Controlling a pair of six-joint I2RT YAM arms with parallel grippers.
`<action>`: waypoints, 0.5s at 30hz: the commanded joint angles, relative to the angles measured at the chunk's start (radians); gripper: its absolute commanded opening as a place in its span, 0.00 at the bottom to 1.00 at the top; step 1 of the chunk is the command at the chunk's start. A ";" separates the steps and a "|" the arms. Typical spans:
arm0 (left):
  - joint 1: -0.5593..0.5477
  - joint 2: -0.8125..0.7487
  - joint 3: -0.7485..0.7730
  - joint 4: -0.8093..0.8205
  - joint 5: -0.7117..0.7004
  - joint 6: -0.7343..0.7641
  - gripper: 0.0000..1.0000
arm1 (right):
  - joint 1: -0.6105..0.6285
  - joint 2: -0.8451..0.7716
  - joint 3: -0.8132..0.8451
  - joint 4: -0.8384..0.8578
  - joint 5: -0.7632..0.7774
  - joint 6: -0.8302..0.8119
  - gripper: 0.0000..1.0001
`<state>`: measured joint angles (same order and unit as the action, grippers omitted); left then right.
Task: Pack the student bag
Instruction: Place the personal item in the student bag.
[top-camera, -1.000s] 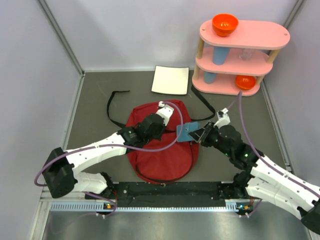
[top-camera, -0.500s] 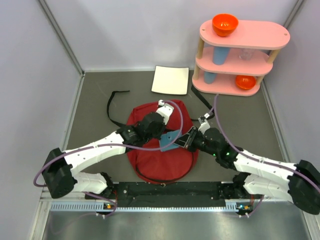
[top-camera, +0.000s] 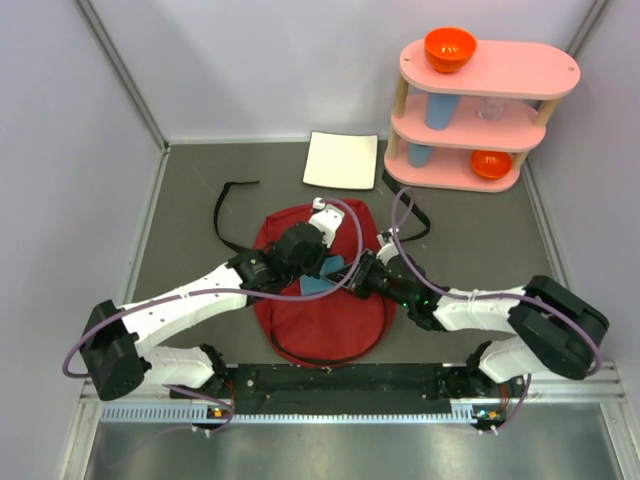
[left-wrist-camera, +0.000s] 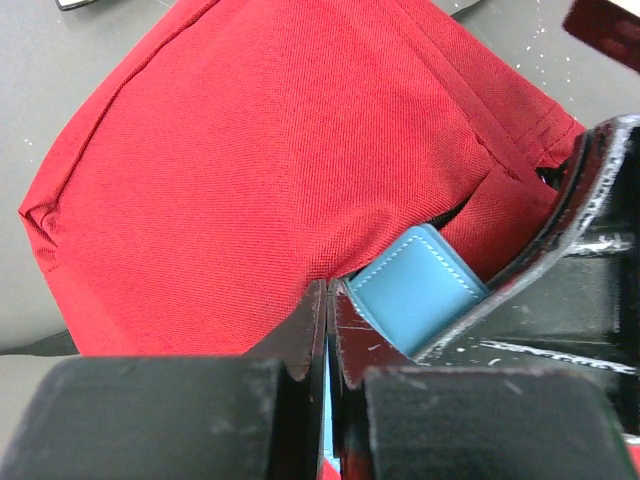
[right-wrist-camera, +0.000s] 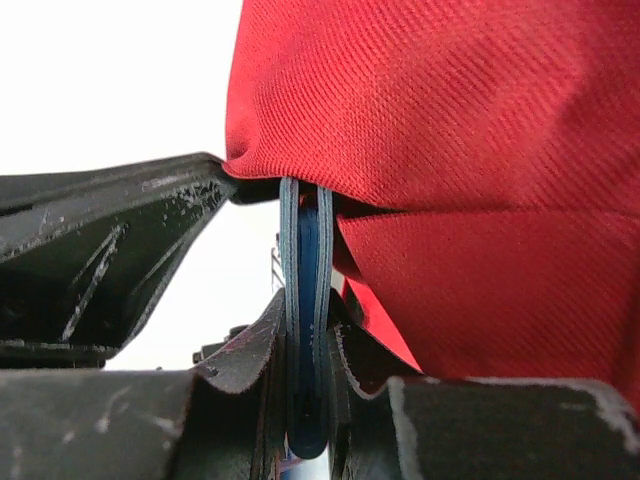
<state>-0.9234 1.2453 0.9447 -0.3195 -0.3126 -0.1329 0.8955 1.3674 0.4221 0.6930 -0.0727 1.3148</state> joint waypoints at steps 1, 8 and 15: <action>0.005 -0.035 0.054 0.028 0.009 -0.020 0.00 | 0.036 0.070 0.073 0.195 0.011 0.049 0.00; 0.003 -0.050 0.057 0.034 -0.013 -0.028 0.00 | 0.051 0.079 0.067 0.198 0.069 0.110 0.00; 0.005 -0.073 0.069 0.051 -0.037 -0.034 0.00 | 0.030 0.079 0.052 0.083 0.082 0.259 0.00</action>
<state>-0.9222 1.2137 0.9592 -0.3210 -0.3233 -0.1535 0.9314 1.4490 0.4606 0.7540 -0.0162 1.4525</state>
